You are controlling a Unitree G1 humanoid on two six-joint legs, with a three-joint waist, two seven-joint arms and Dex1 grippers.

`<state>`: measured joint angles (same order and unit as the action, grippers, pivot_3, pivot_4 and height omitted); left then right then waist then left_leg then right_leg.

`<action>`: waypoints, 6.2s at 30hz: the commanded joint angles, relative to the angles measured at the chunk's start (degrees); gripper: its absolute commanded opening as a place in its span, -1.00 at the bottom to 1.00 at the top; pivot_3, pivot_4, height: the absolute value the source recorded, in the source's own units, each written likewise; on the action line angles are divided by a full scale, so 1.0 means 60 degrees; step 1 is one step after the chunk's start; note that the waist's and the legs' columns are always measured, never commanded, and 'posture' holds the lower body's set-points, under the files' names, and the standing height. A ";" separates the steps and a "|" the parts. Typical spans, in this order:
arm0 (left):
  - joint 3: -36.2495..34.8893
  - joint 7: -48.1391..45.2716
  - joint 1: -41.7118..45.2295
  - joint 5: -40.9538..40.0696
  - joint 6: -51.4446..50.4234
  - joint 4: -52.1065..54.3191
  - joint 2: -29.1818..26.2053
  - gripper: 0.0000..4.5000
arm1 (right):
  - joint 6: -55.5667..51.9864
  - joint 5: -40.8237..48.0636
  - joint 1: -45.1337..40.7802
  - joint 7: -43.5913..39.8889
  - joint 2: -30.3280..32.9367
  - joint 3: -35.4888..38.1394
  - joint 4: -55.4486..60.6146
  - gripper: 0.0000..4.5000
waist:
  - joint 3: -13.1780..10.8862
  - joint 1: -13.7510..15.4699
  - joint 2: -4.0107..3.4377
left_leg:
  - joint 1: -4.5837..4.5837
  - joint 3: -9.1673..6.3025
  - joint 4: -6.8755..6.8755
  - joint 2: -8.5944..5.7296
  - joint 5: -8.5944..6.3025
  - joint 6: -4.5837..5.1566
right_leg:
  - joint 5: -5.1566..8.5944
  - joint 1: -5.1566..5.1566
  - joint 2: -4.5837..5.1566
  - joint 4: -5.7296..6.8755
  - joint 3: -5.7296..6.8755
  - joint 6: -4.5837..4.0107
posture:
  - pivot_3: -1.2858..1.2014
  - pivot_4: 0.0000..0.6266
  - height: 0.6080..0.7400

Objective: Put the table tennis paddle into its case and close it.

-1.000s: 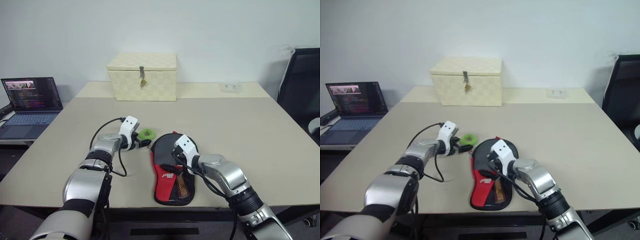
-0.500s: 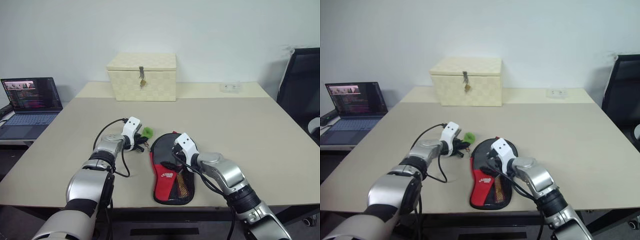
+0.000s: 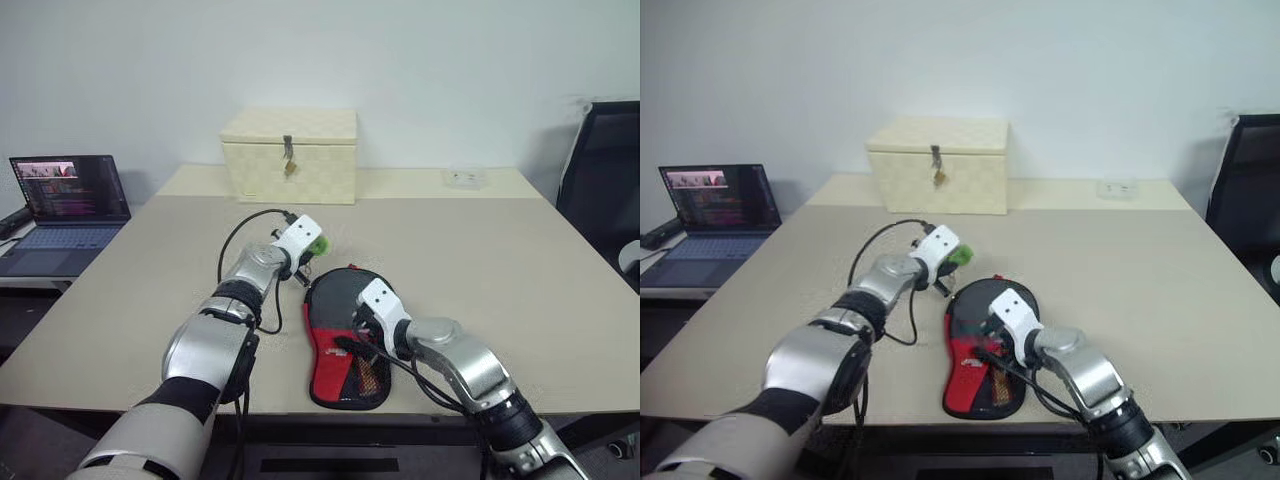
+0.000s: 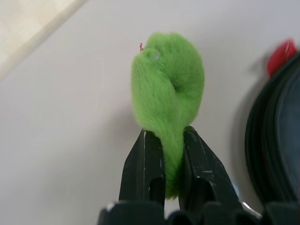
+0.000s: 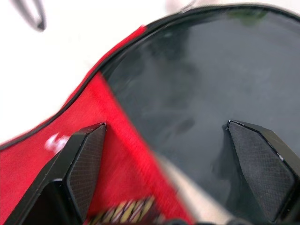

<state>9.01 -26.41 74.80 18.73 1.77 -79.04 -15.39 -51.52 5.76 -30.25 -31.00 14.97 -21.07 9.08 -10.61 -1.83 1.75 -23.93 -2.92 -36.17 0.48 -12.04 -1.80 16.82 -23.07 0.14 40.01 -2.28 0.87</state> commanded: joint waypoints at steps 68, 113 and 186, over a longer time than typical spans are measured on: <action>-0.0235 -0.3002 0.0191 -0.0320 0.2578 0.0461 0.1553 0.87 | -0.1309 0.0862 0.0185 -0.0242 0.0257 0.0282 0.0646 1.00 | 0.0044 -0.0377 0.0014 | 0.0185 0.0002 0.0009 -0.0001 0.0001 0.0002 | 0.0041 0.0184 -0.0028 -0.0011 -0.0019 0.0079 | 0.03 -0.52 1.00; -0.0876 -0.9681 -0.6870 -0.4800 -0.2270 1.0258 -0.3500 0.87 | -0.1512 0.4018 0.0427 -0.1832 0.4394 0.3619 0.2424 1.00 | 0.0032 -0.0041 0.0005 | 0.0091 -0.0032 0.0014 0.0016 -0.0004 0.0008 | 0.0019 0.0137 0.0010 -0.0070 -0.0002 0.0035 | 0.03 -0.52 1.00; -0.1817 -0.9569 -0.7779 -0.7387 -0.3763 1.2124 -0.5277 0.87 | -0.5177 0.4543 0.1265 0.3061 -0.0662 0.4507 0.2743 1.00 | 0.0009 -0.0029 -0.0033 | 0.0075 -0.0033 0.0032 0.0031 -0.0005 0.0009 | 0.0023 0.0124 0.0006 -0.0100 -0.0018 0.0026 | 0.03 -0.52 1.00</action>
<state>-0.55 -83.30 27.86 -24.38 -20.84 -8.32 -46.14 -82.65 32.77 -21.89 -13.05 11.78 5.62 25.36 -10.56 -2.00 1.55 -23.48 -3.12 -35.98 0.67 -12.07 -1.74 16.98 -22.33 0.17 39.41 -2.38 1.06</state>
